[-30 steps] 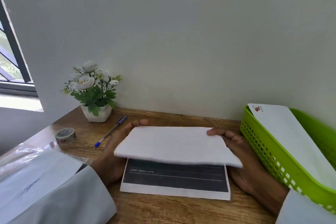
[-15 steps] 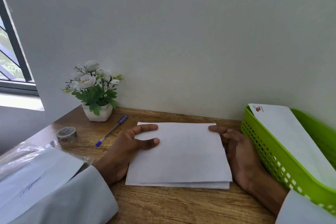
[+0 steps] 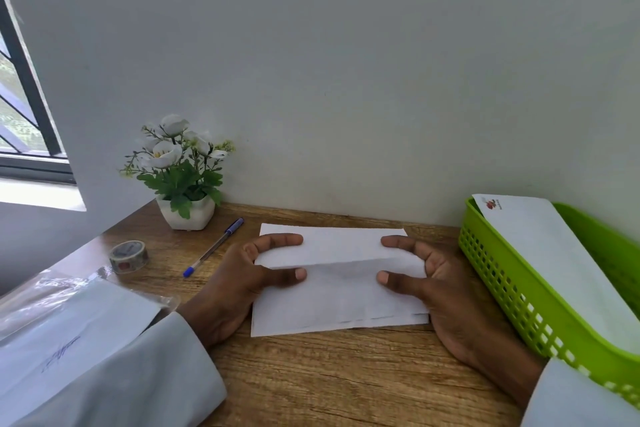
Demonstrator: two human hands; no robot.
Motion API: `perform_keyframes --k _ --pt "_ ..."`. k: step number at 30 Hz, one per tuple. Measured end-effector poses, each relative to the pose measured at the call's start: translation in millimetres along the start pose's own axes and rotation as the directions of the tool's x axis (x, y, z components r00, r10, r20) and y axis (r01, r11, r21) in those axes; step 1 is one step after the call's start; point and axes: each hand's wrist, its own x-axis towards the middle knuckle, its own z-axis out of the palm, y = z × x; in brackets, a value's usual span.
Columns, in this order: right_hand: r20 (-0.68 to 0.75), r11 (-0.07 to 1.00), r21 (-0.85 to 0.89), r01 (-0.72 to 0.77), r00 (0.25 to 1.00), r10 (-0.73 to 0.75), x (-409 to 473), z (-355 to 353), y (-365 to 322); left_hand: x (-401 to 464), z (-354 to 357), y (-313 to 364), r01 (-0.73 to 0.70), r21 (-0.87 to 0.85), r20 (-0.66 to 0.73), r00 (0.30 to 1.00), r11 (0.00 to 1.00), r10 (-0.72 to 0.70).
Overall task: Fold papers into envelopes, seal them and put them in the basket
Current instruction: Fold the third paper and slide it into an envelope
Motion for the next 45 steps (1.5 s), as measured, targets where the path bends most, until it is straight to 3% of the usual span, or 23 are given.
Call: perform_keyframes --k 2,5,9,14,17,22,23,25,28,32,35,38,41,43,45 --pt "-0.044 0.999 -0.047 0.016 0.999 -0.018 0.4 1.4 2.0 0.2 -1.0 1.2 -0.05 0.052 -0.055 0.997 0.997 0.053" --pt "-0.128 0.992 -0.122 0.02 0.991 -0.036 1.2 2.7 4.5 0.5 -4.4 3.0 -0.135 0.308 -0.127 0.975 0.942 0.181" --pt "-0.219 0.979 -0.193 0.063 0.97 -0.106 1.5 2.6 6.6 0.8 -8.5 0.5 -0.248 0.598 -0.095 0.922 0.762 0.375" --pt "-0.238 0.854 -0.494 0.162 0.92 -0.312 3.0 4.3 7.3 2.0 -6.8 0.4 -0.354 0.736 -0.038 0.829 0.577 0.557" --pt "-0.139 0.674 -0.693 0.258 0.868 -0.476 -1.2 8.0 3.0 -5.2 -3.0 3.3 -0.406 0.824 0.099 0.79 0.396 0.605" --pt "0.325 0.137 -0.848 0.511 0.707 -0.628 -16.8 18.8 0.2 -16.8 18.6 11.0 -0.561 0.825 0.465 0.602 -0.07 0.649" --pt "0.39 0.073 -0.832 0.55 0.673 -0.628 -19.5 21.2 0.8 -18.5 23.0 11.7 -0.586 0.799 0.521 0.566 -0.133 0.639" --pt "0.438 0.049 -0.806 0.589 0.651 -0.62 -23.1 23.7 1.0 -20.8 29.5 12.5 -0.615 0.764 0.585 0.532 -0.195 0.613" --pt "0.363 0.142 -0.815 0.561 0.686 -0.631 -23.0 21.3 -0.7 -18.7 26.9 10.9 -0.618 0.773 0.557 0.555 -0.141 0.618" --pt "0.167 0.308 -0.846 0.436 0.763 -0.624 -20.4 16.2 -2.7 -9.7 6.1 6.7 -0.547 0.805 0.289 0.7 0.231 0.653" --pt "-0.057 0.549 -0.773 0.32 0.826 -0.561 -14.3 11.1 -3.3 -1.0 -5.8 3.4 -0.478 0.694 0.053 0.779 0.538 0.624" --pt "-0.232 0.873 -0.409 0.264 0.896 -0.379 -6.5 6.7 -4.7 4.1 -12.0 3.9 -0.436 0.517 -0.094 0.827 0.737 0.555" --pt "-0.282 0.965 -0.186 0.183 0.931 -0.231 -2.5 3.2 -4.8 6.9 -14.7 2.3 -0.379 0.384 -0.157 0.872 0.842 0.464" --pt "-0.301 0.977 -0.159 0.139 0.936 -0.182 -1.7 2.4 -3.8 8.8 -13.9 0.0 -0.34 0.354 -0.171 0.893 0.872 0.417" --pt "-0.324 0.974 -0.2 0.103 0.932 -0.165 -1.3 1.8 -1.6 9.4 -12.4 -2.5 -0.297 0.438 -0.162 0.902 0.848 0.4"
